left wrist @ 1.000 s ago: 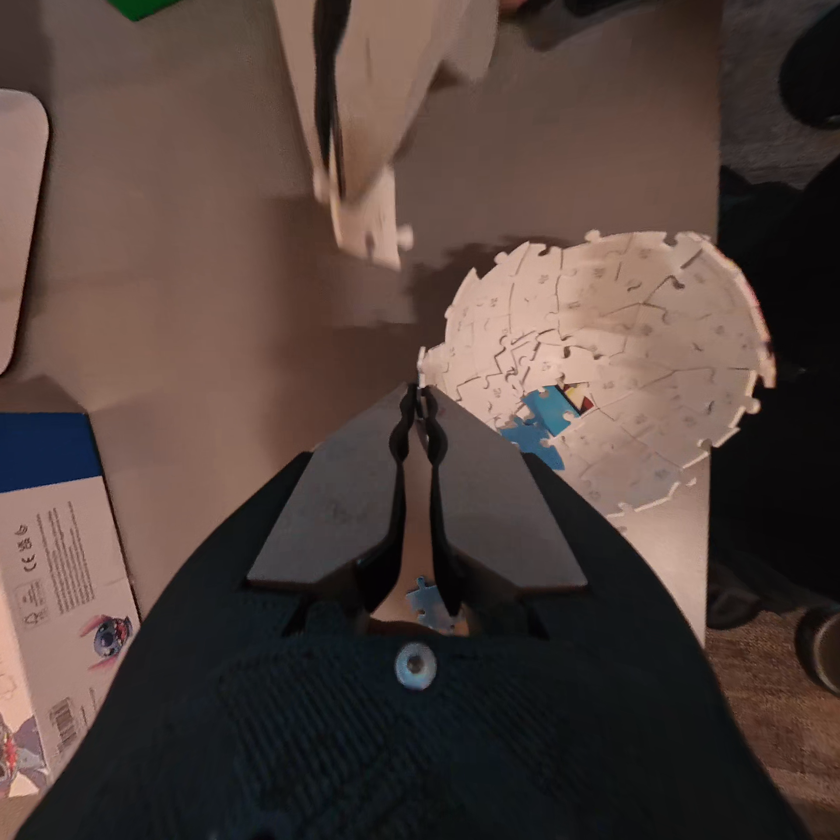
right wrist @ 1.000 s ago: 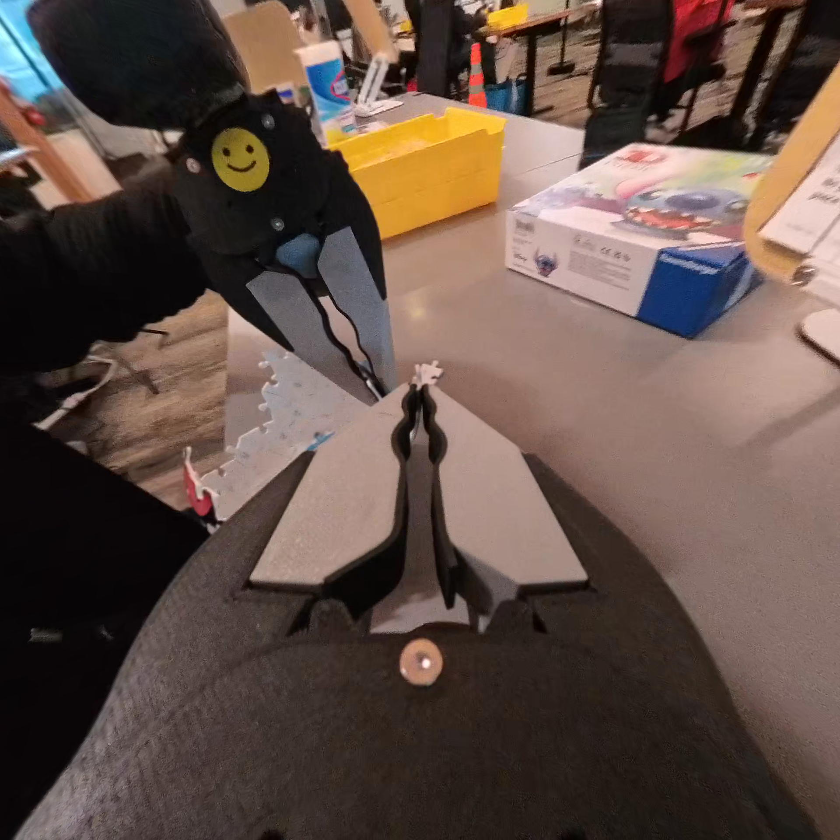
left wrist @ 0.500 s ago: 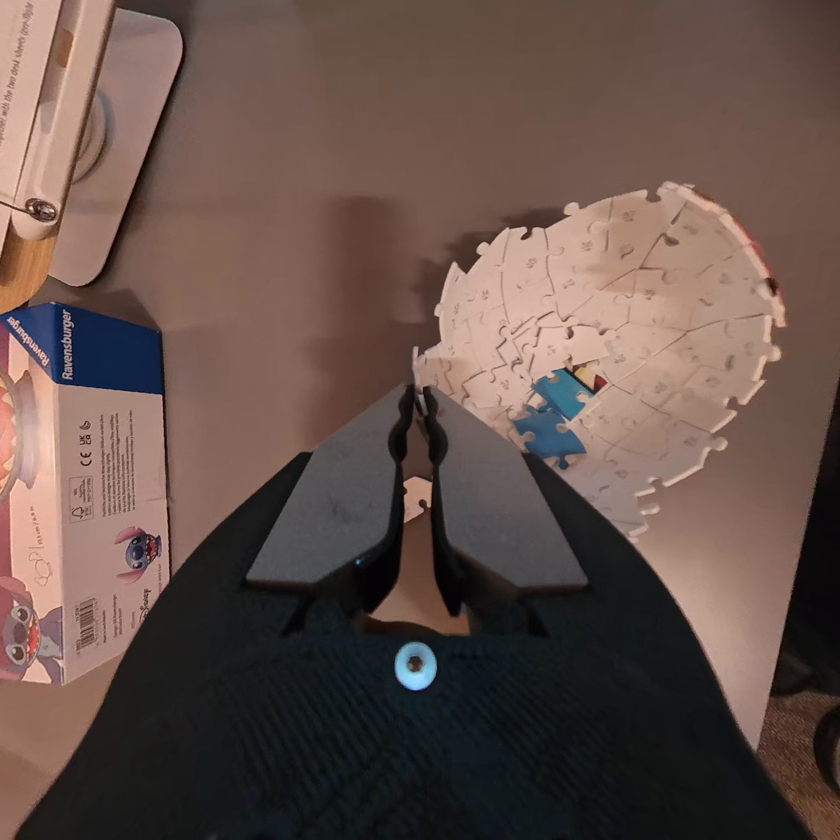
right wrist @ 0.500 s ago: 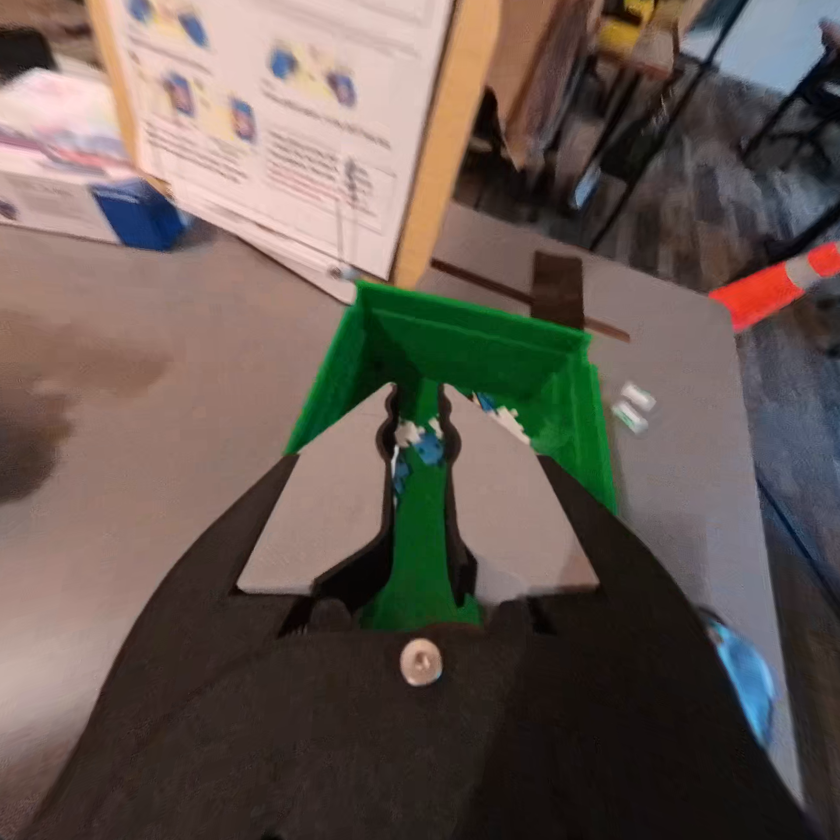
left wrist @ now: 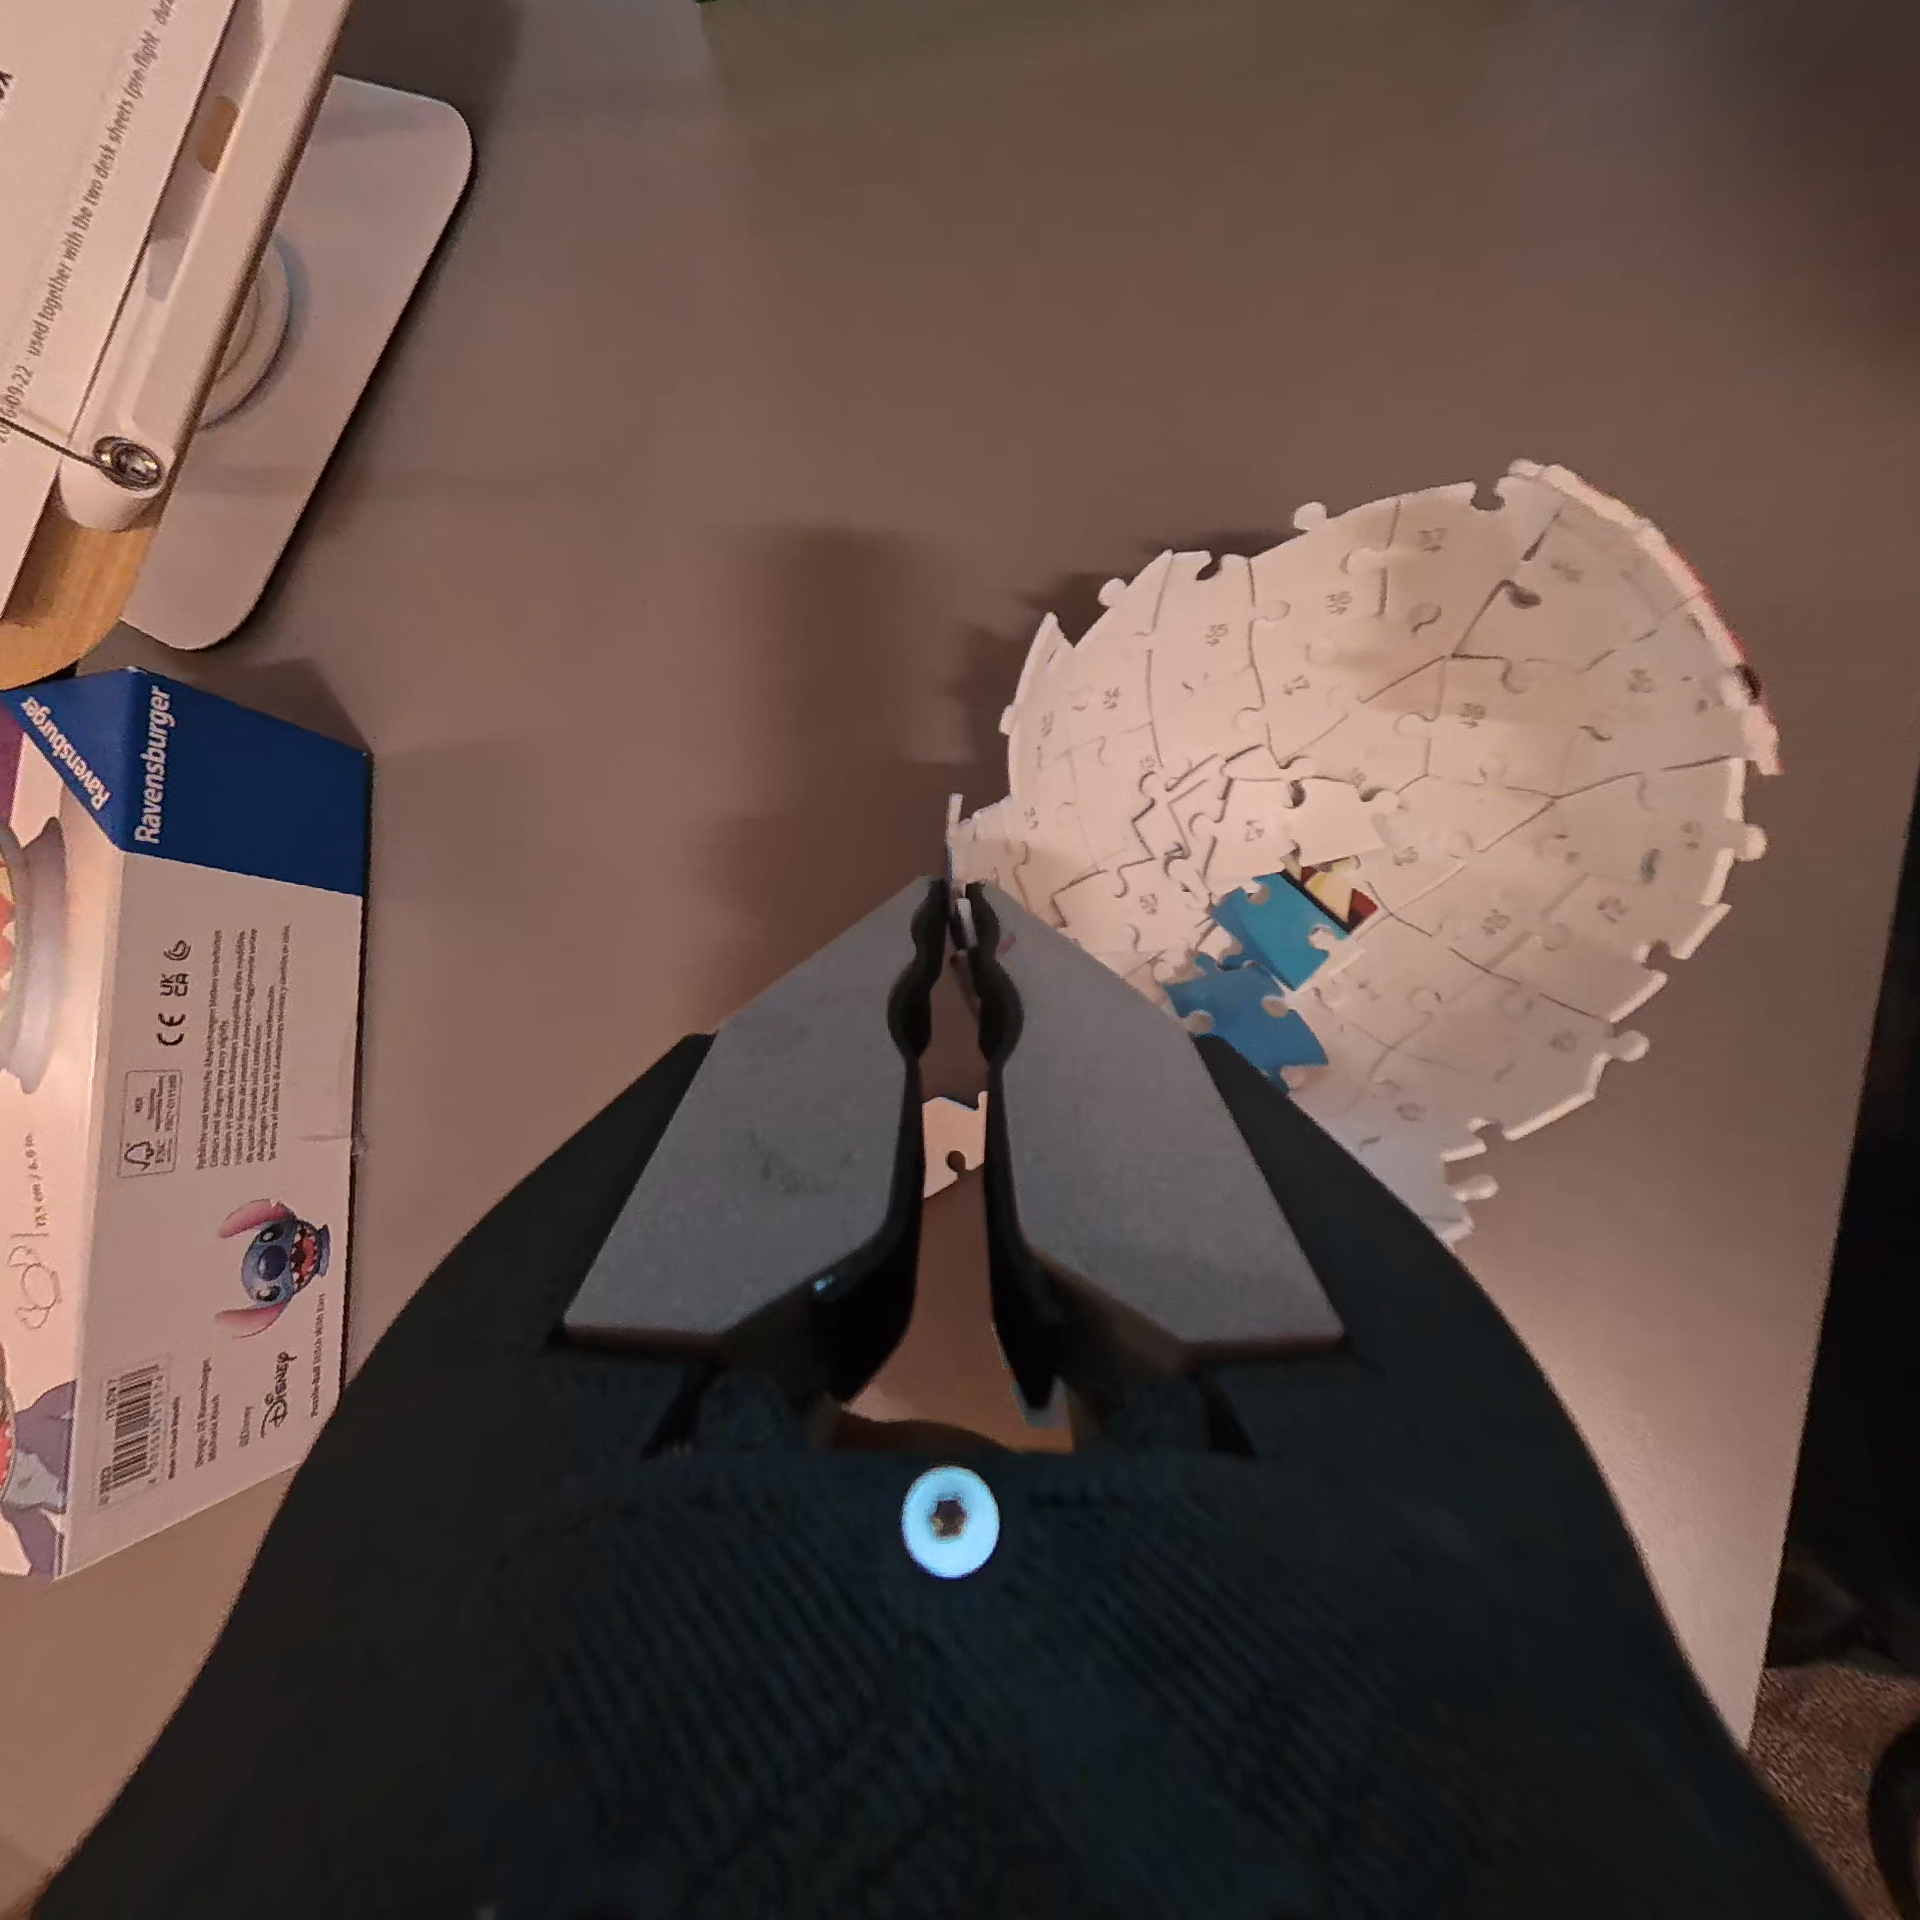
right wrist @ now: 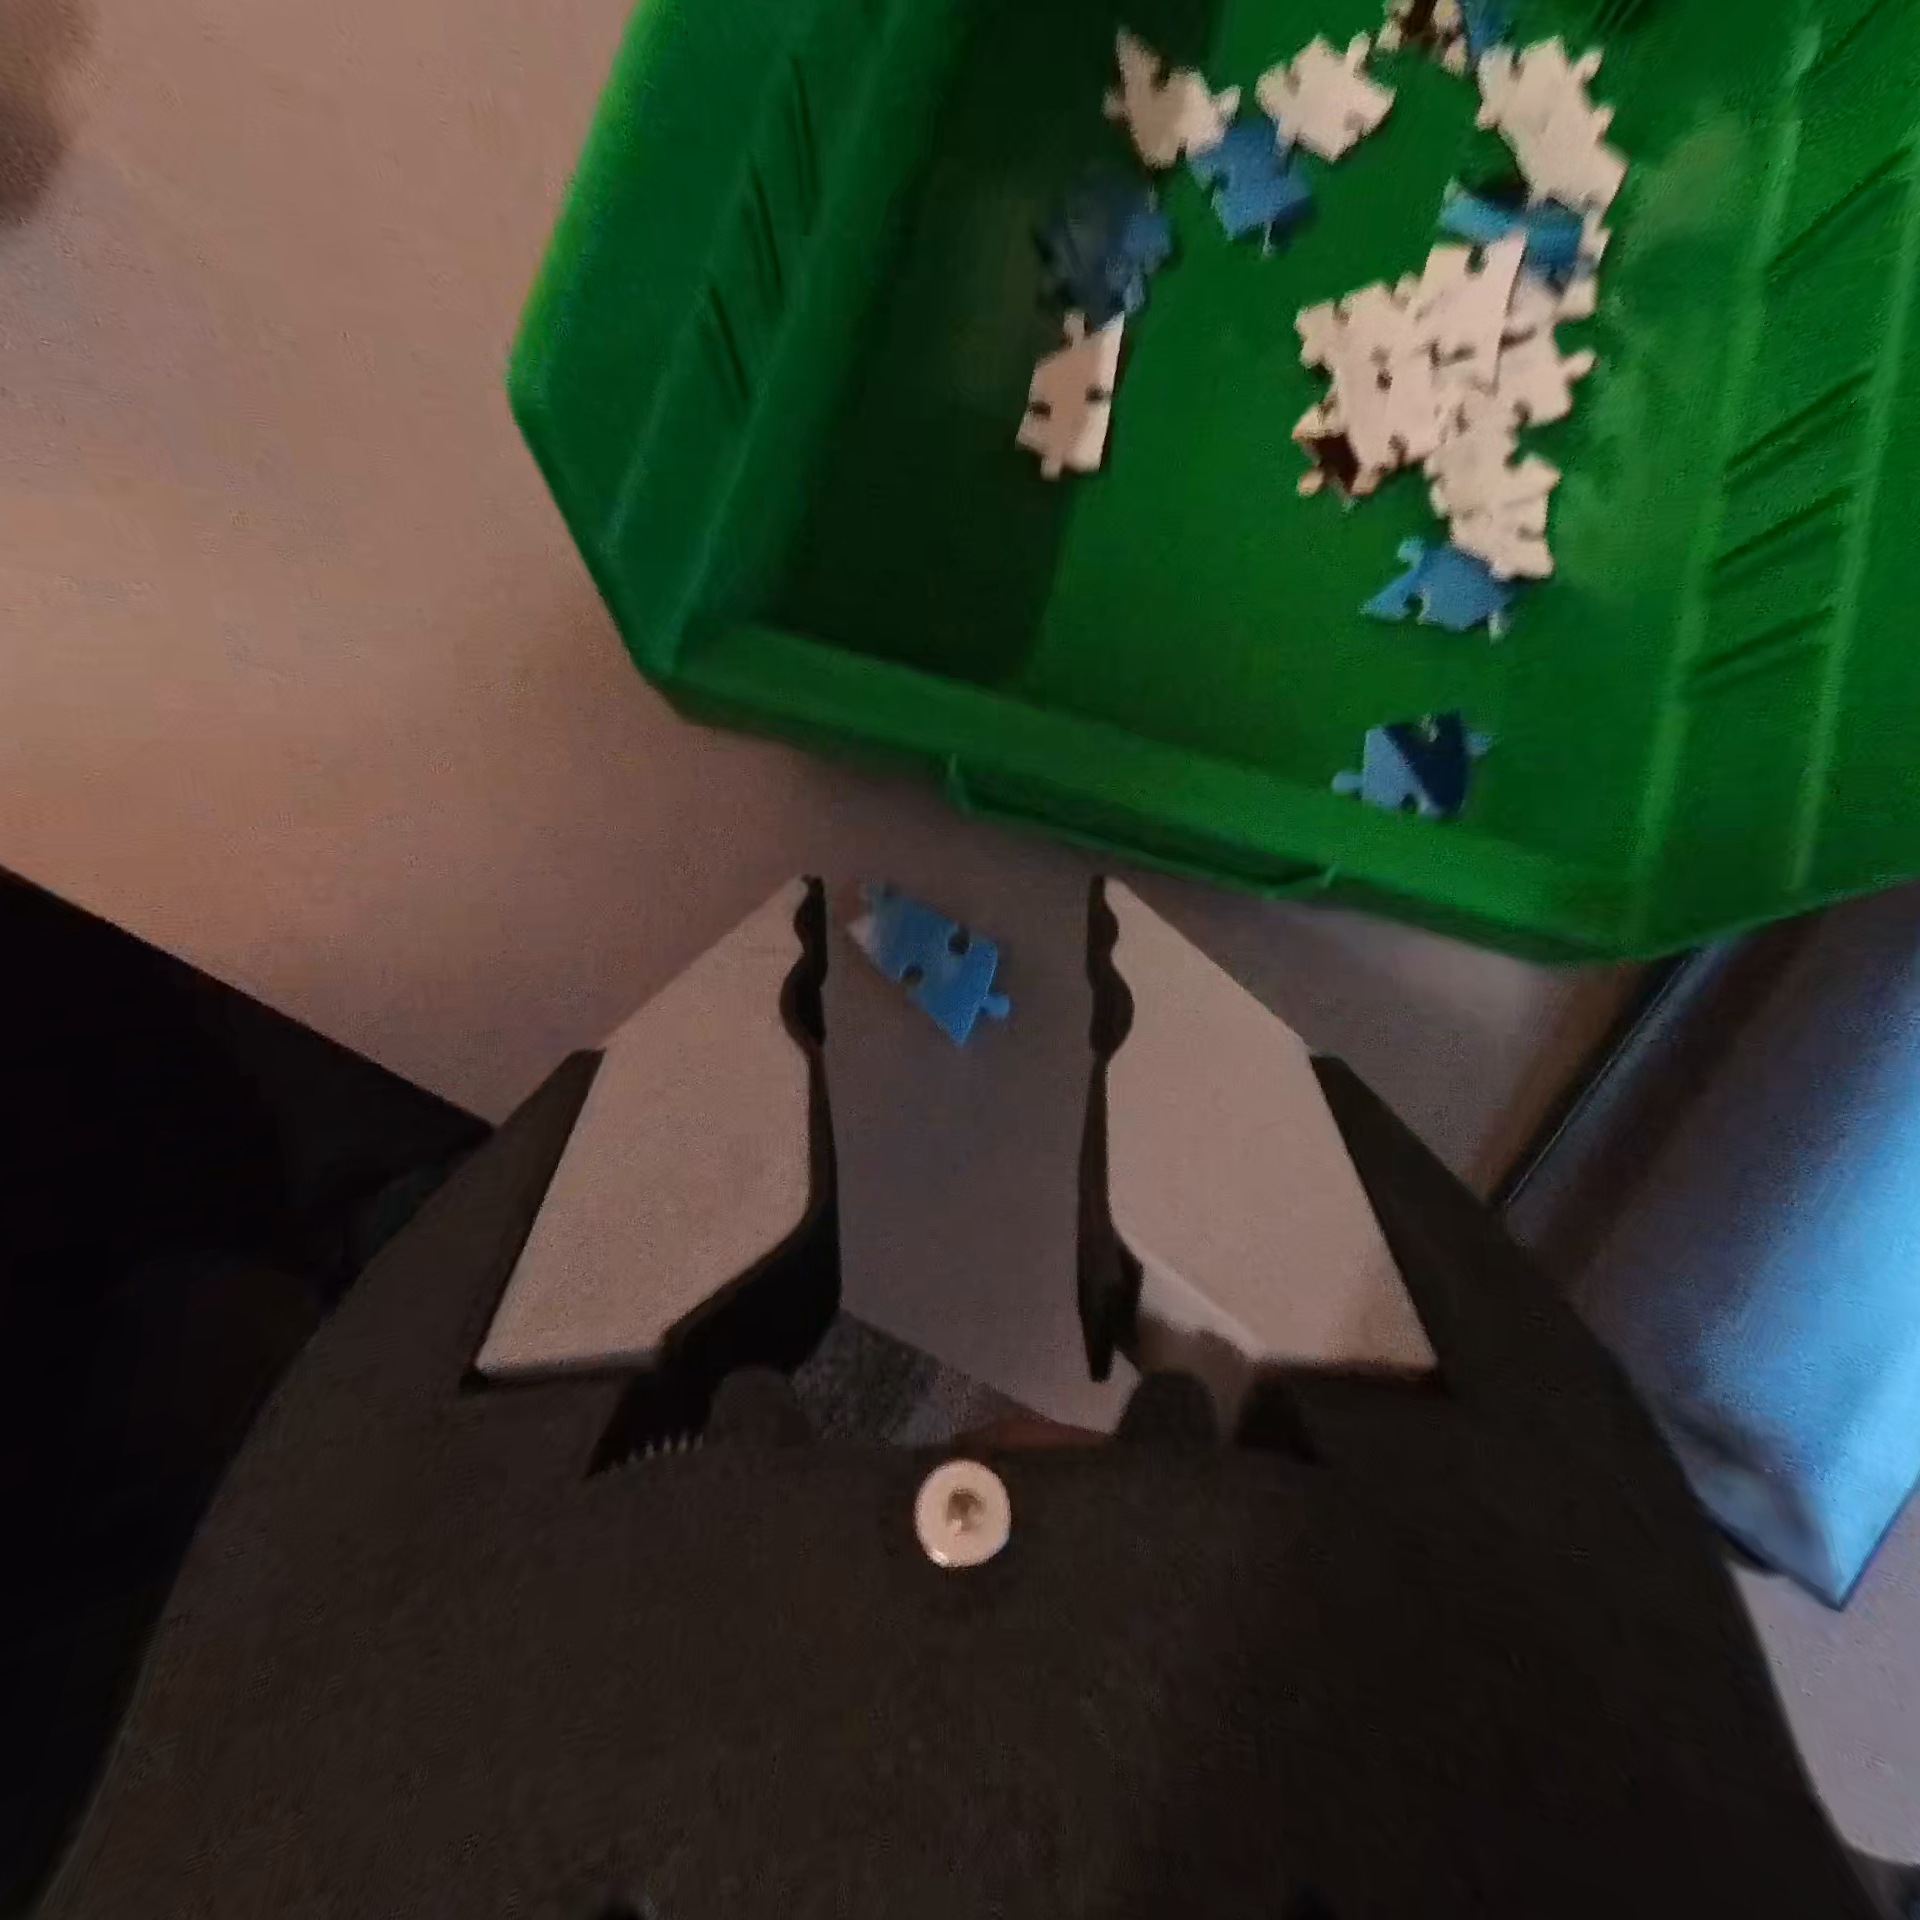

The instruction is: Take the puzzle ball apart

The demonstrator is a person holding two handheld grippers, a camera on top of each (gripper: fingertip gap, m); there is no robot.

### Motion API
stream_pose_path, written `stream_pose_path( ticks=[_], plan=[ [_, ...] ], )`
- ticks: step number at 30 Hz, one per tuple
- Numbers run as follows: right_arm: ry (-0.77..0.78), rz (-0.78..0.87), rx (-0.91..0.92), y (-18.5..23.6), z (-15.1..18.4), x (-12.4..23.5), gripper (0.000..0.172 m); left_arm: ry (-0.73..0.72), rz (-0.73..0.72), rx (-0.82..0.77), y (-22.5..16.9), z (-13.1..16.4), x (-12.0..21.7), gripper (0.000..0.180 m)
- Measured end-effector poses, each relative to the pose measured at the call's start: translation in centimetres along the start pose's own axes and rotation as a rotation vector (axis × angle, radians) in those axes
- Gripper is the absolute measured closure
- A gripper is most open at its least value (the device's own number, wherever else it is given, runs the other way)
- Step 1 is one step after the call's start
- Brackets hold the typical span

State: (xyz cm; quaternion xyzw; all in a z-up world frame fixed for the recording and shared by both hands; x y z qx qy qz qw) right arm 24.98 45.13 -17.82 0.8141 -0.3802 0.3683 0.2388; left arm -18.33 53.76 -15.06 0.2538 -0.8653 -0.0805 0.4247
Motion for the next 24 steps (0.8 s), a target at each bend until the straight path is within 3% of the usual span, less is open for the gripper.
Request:
stream_pose_path(
  ticks=[4,6,9,13,15,19,23,24],
  plan=[
    [0.031,-0.034,0.090,0.1,2.6,-1.9,0.129,0.012,-0.002,-0.007,0.0,0.0,0.0,0.180],
    [0.015,-0.045,0.140,-0.5,2.8,-2.6,0.130,0.020,-0.006,-0.007,0.0,-0.1,-0.1,0.180],
    [-0.064,-0.148,0.142,-0.3,2.5,-3.3,0.144,0.030,-0.017,-0.003,-0.1,-0.2,0.1,0.180],
    [-0.096,-0.141,0.191,0.1,2.4,-2.8,0.152,0.034,-0.030,0.006,-0.1,-0.3,0.4,0.180],
    [-0.186,-0.136,0.221,0.7,0.8,-0.9,0.152,0.031,-0.031,0.015,-0.1,-0.5,0.4,0.180],
    [-0.390,-0.066,0.299,0.6,-5.6,4.3,0.153,0.044,-0.027,0.028,0.0,-0.6,0.3,0.180],
    [-0.248,0.096,0.227,-3.6,-10.6,1.9,0.151,0.042,-0.025,0.058,0.0,-0.7,0.4,0.180],
    [-0.212,0.168,0.203,-4.4,-11.8,1.4,0.141,0.041,-0.028,0.063,0.0,-0.6,0.4,0.180]
  ],
)
Point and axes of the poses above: each gripper's, where its closed fingertips meet, x back along the fingers, z out of its underside, y = z × x across the jaws, the point moved 2 cm from there along x, back along the fingers, and after that the axes turned 11 degrees about -z, right-handed, at the moved point
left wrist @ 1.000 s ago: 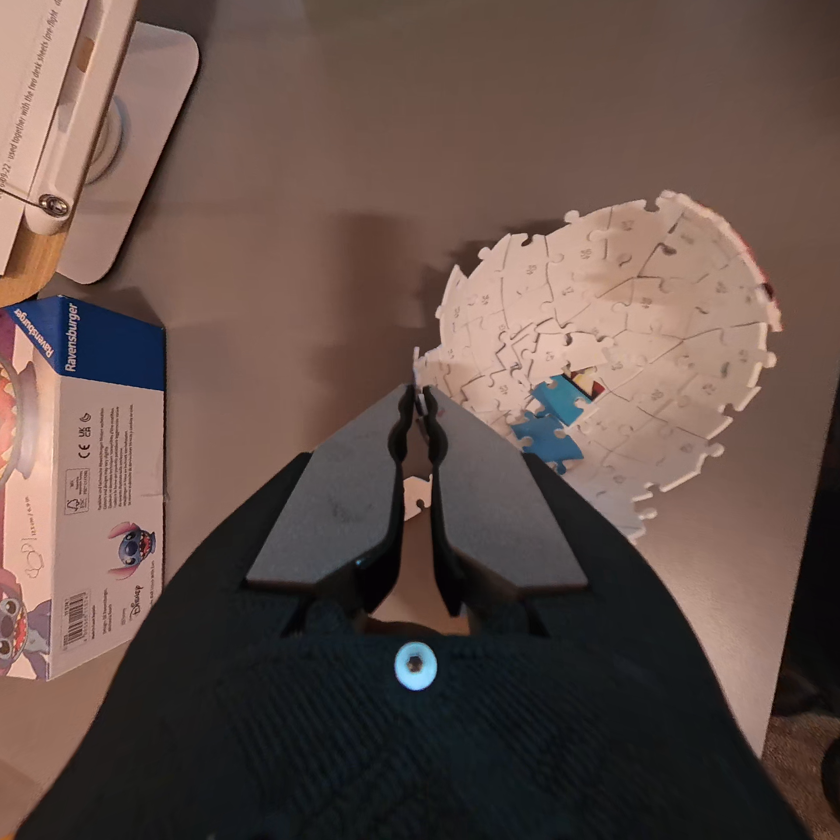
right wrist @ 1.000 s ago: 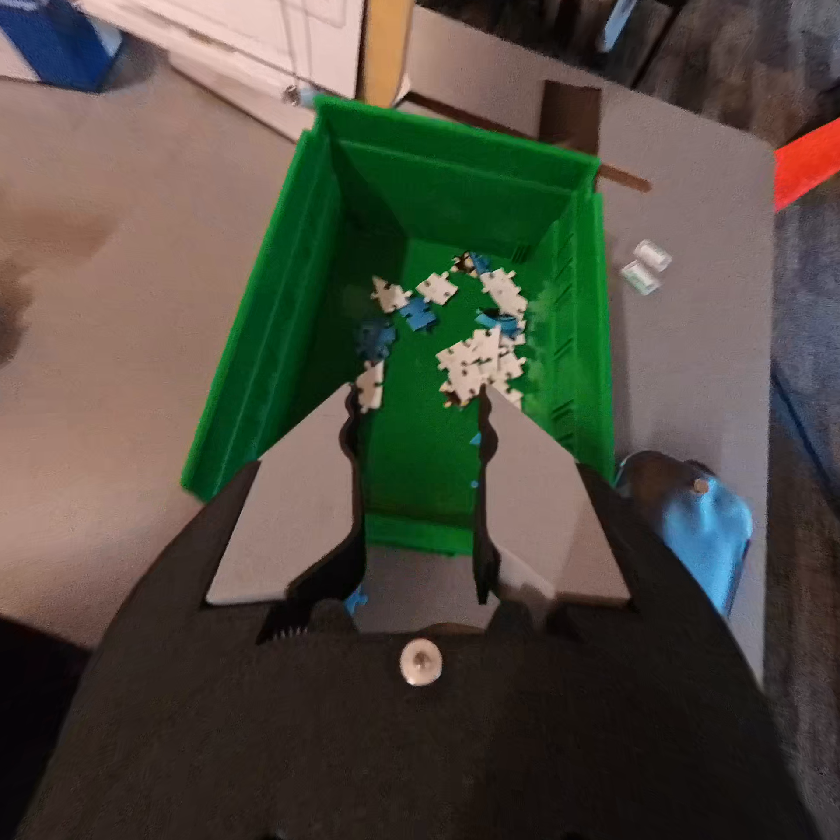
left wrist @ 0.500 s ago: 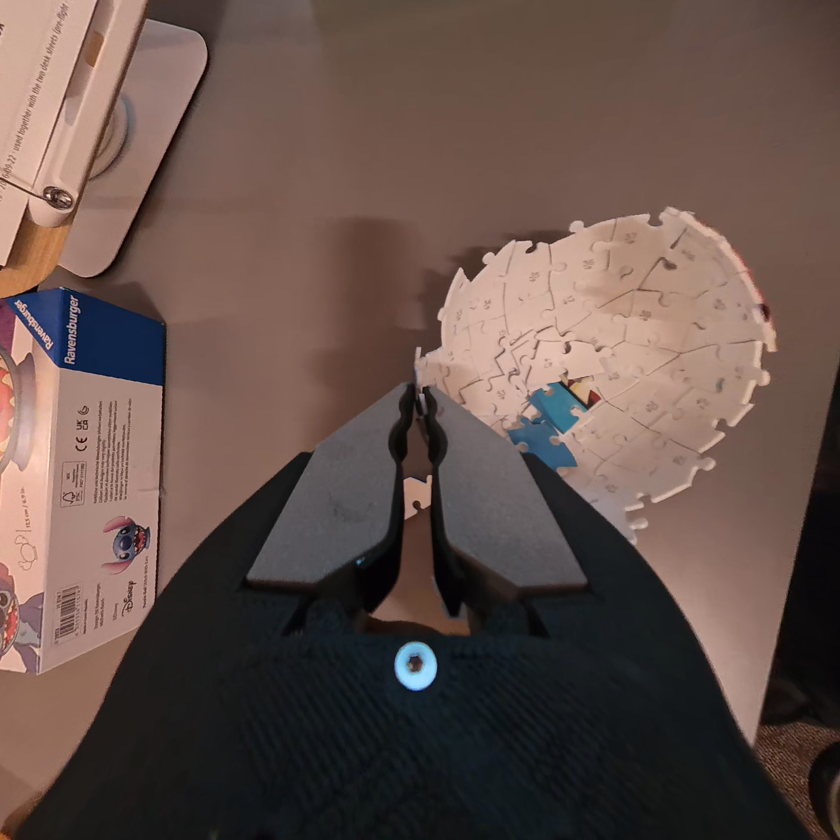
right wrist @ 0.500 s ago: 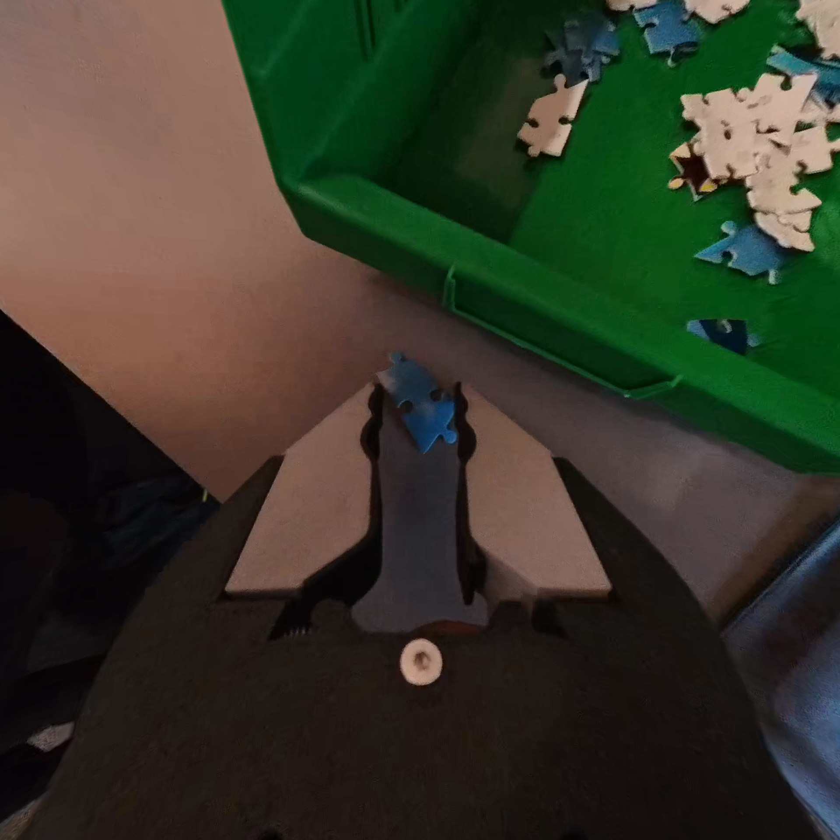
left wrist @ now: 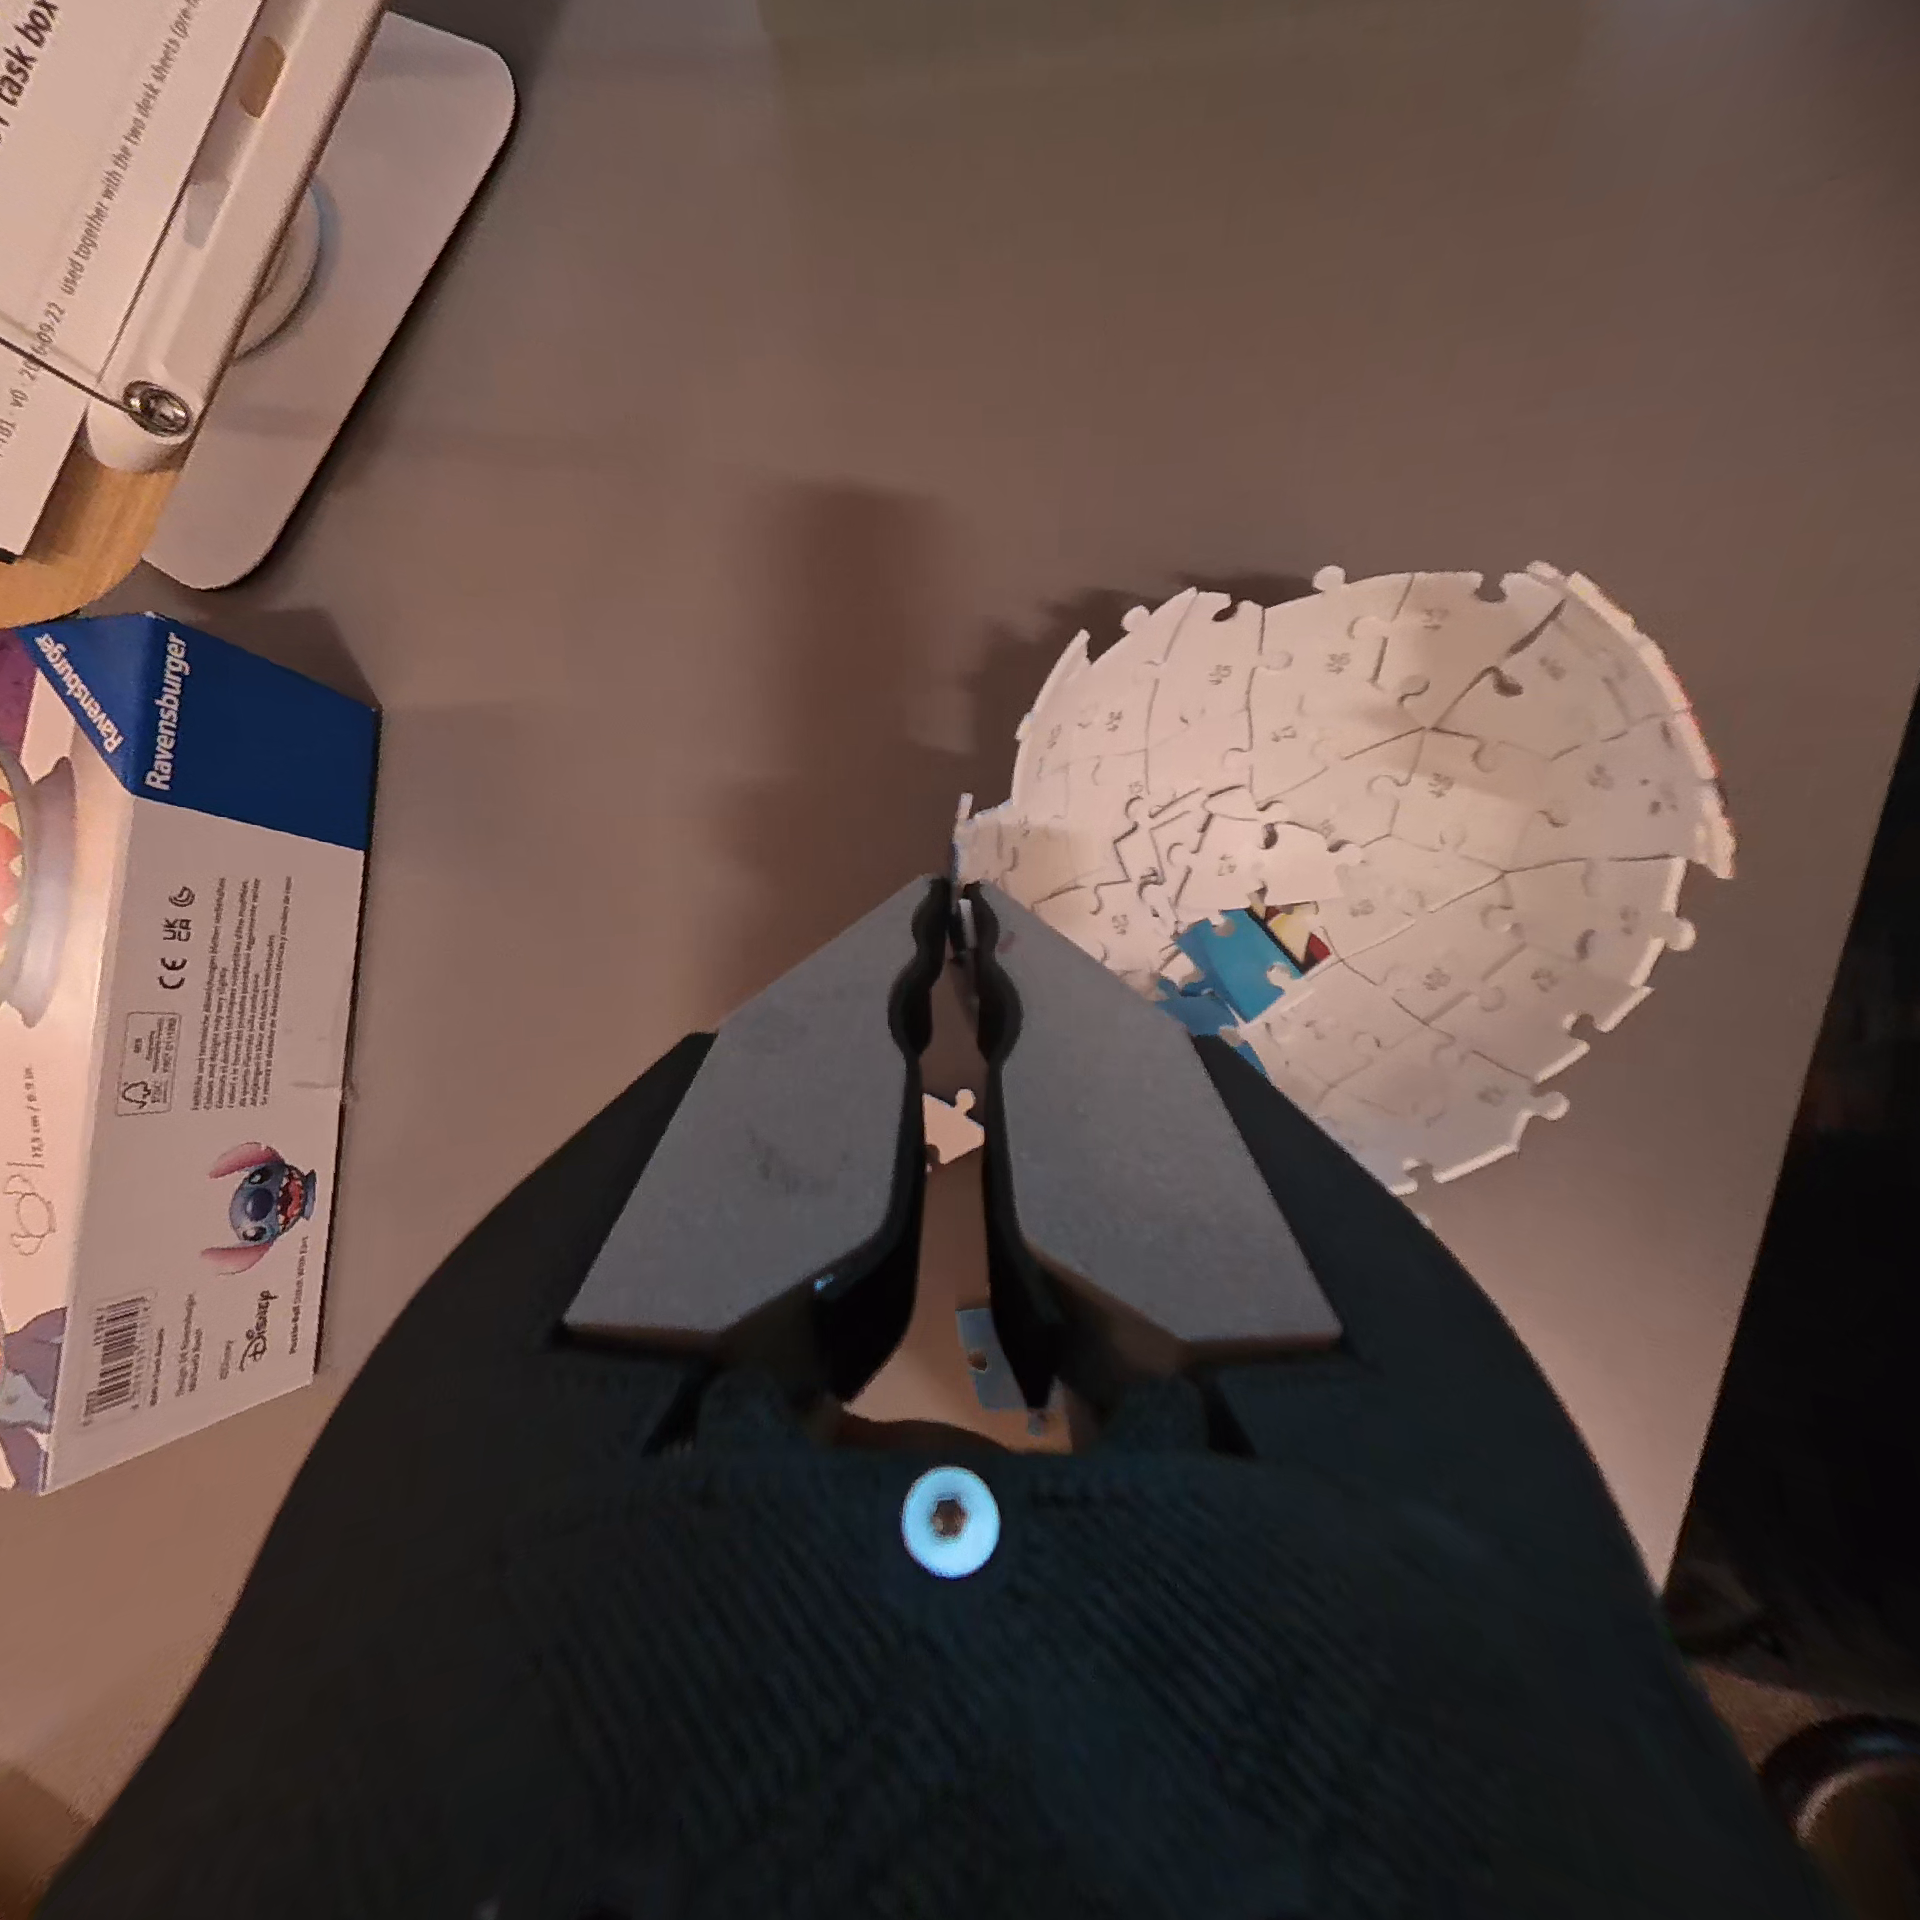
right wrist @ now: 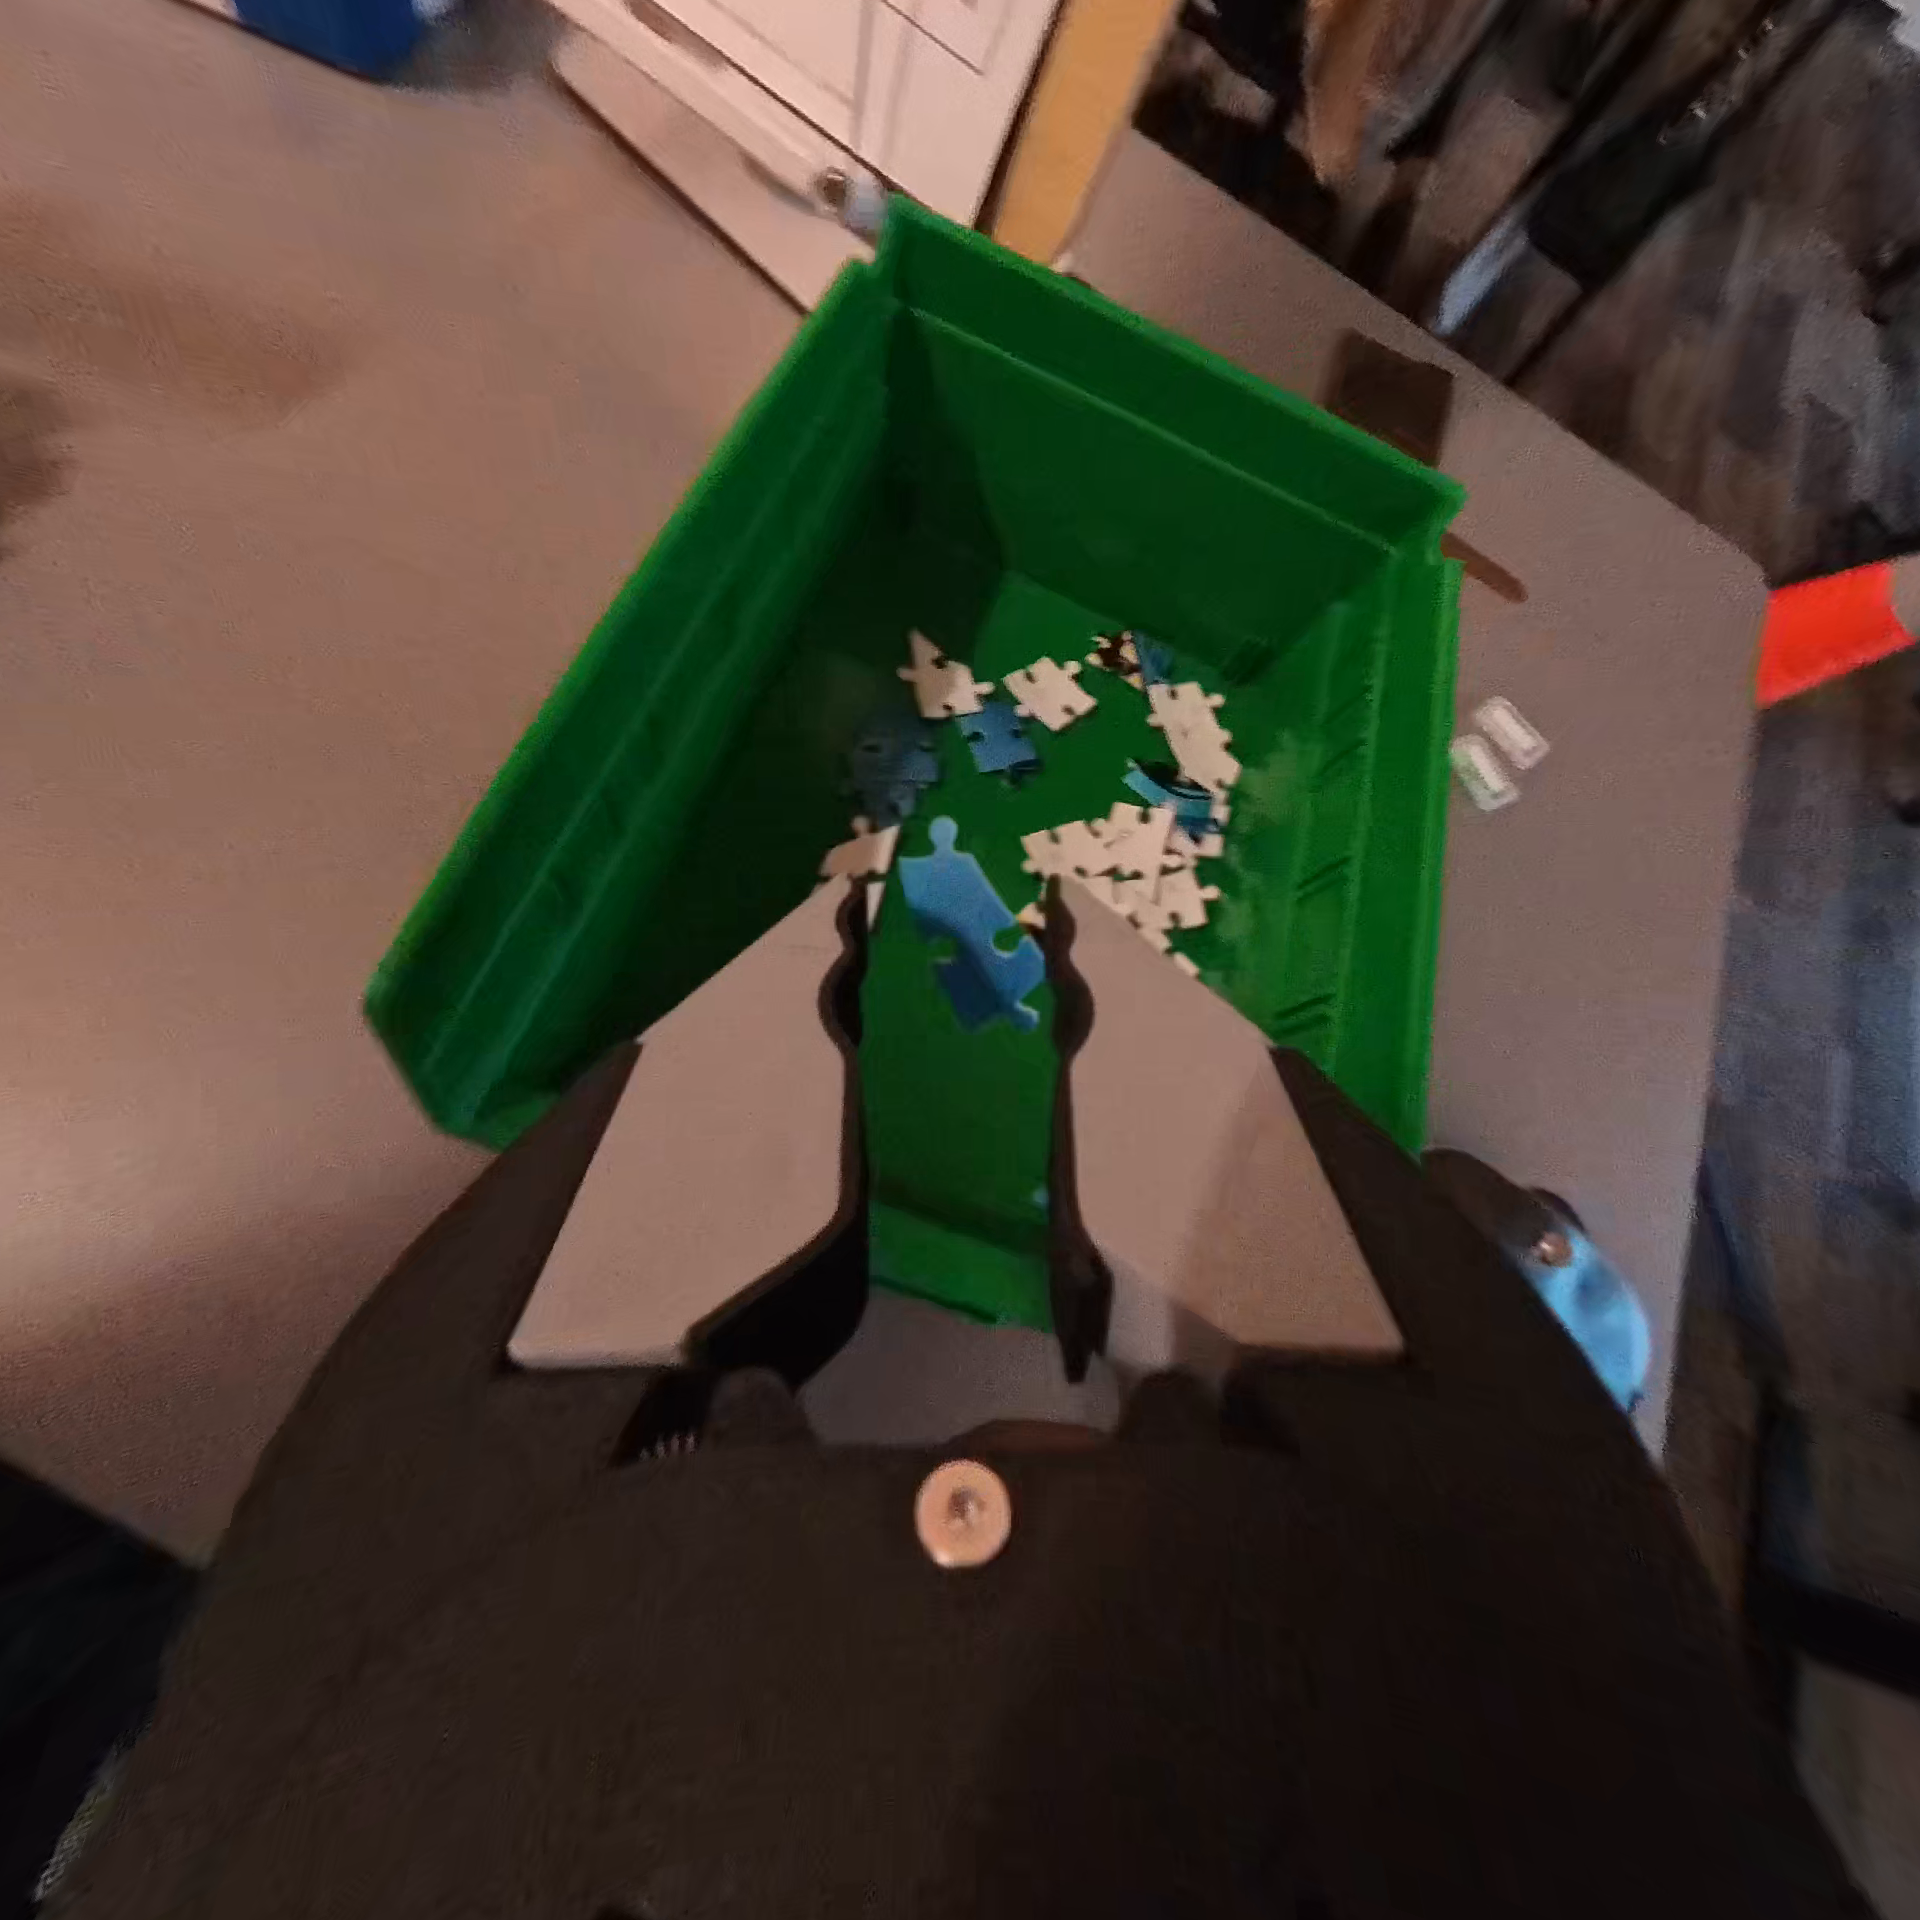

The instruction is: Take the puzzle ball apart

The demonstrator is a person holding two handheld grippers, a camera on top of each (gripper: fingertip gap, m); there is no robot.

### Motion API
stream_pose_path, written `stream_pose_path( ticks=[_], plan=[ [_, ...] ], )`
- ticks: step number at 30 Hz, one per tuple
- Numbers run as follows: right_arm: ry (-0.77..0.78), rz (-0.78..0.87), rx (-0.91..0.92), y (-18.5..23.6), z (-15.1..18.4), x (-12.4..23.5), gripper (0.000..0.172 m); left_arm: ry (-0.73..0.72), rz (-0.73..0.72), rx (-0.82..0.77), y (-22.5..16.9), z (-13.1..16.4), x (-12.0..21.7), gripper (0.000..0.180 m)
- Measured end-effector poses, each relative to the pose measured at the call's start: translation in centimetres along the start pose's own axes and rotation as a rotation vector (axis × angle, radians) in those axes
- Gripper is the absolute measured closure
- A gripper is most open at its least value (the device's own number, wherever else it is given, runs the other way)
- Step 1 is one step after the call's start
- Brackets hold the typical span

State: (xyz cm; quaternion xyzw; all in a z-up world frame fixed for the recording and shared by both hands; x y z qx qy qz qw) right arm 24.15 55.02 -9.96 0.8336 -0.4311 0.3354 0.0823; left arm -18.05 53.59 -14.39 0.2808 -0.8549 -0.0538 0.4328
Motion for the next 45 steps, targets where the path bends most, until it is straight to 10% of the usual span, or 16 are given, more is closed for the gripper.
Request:
stream_pose_path(
  ticks=[4,12,18,26,32,37,39,42,45],
  plan=[
    [-0.112,0.040,0.085,4.7,-7.9,-1.5,0.130,-0.007,-0.017,0.009,-0.1,0.2,0.2,0.180],
    [-0.056,-0.738,0.161,25.7,-14.0,-12.5,0.130,-0.056,-0.003,-0.004,-0.5,-0.4,-0.4,0.180],
    [0.178,-0.996,0.086,30.0,-12.0,-18.1,0.159,-0.138,-0.037,-0.055,-0.4,-0.8,-0.2,0.180],
    [-0.049,-1.411,-0.518,27.6,-15.3,-17.4,0.172,-0.332,-0.119,-0.091,0.7,-0.2,1.1,0.180],
    [-0.208,-0.995,-0.240,23.6,-16.3,-15.4,0.172,-0.305,-0.076,-0.024,1.0,0.5,0.7,0.180],
    [-0.075,0.014,-0.091,4.9,-13.1,-11.1,0.162,-0.316,-0.033,0.054,1.1,-0.2,-0.1,0.180],
    [0.052,0.166,-0.118,0.7,-10.2,-9.6,0.153,-0.309,-0.043,0.042,0.9,-0.5,-0.5,0.180],
    [-0.011,0.061,-0.076,3.7,-10.9,-10.0,0.123,-0.313,-0.021,0.052,0.4,-1.0,-0.8,0.180],
    [-0.152,-0.571,0.015,17.3,-14.2,-12.5,0.125,-0.311,0.027,0.116,0.4,-1.2,-1.1,0.180]
  ],
)
Point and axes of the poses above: each gripper's, where its closed fingertips meet, x back along the fingers, z out of its underside, y = z × x across the jaws, the point moved 2 cm from there along x, back along the fingers, and after that the axes turned 11 degrees about -z, right-handed, at the moved point
